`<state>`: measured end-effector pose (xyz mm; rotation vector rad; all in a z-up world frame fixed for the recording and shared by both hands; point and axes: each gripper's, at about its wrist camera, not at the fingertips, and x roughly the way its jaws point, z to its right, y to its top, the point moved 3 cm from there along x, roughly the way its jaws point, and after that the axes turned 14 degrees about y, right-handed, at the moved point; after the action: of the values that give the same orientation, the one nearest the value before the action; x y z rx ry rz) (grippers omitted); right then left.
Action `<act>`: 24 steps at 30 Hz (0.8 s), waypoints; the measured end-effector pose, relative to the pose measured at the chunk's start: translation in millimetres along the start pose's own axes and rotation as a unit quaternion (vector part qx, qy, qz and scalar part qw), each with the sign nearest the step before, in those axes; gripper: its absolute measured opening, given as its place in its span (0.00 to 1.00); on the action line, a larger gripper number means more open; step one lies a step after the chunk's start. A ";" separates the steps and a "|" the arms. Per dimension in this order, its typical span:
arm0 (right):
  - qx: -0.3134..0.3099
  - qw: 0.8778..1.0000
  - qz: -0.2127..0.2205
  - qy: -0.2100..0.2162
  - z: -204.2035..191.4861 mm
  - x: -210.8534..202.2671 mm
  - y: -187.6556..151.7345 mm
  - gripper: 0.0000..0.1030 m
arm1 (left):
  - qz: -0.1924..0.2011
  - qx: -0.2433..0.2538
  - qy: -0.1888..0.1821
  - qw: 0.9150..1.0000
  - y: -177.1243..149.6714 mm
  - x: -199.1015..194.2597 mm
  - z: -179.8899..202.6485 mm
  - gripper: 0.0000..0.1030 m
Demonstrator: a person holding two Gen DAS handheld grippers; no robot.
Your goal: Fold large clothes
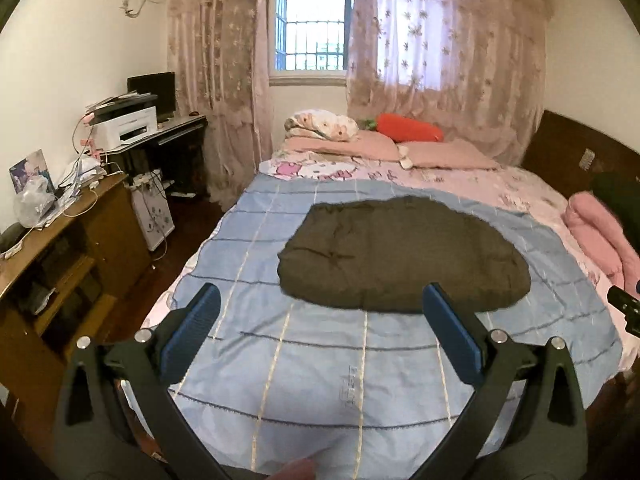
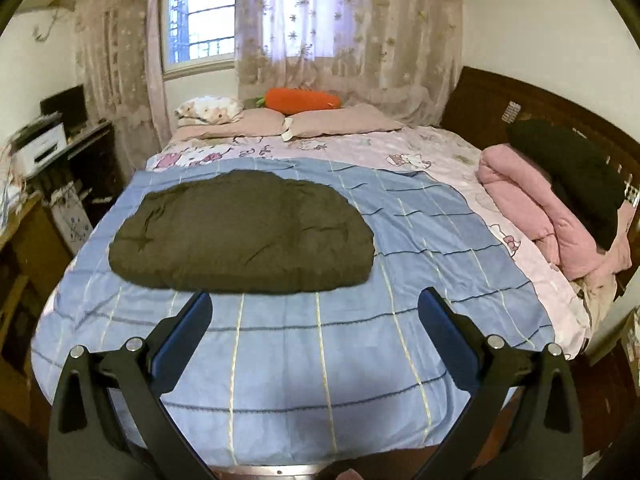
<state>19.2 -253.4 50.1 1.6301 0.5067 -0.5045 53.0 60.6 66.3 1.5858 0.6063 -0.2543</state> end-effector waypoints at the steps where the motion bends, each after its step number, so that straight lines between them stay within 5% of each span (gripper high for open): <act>1: -0.006 1.000 0.003 -0.002 -1.2 1.1 -4.2 0.99 | 0.002 0.003 0.002 1.000 -3.2 -1.2 2.1 0.98; 5: -0.007 1.000 0.000 0.009 -0.7 3.3 -8.4 0.99 | 0.009 0.032 0.019 0.999 -11.4 6.6 10.6 0.98; 11: -0.013 1.000 -0.008 0.012 -0.6 6.8 -11.6 0.99 | -0.041 0.010 -0.006 0.999 -18.8 24.2 13.2 0.98; 24: -0.018 1.000 -0.010 0.012 -3.2 8.6 -13.7 0.99 | -0.041 0.021 -0.009 0.999 -22.1 23.1 22.6 0.98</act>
<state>18.2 -248.4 34.5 1.6004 0.5475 -0.4875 65.1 43.9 33.0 1.5987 0.6569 -0.3443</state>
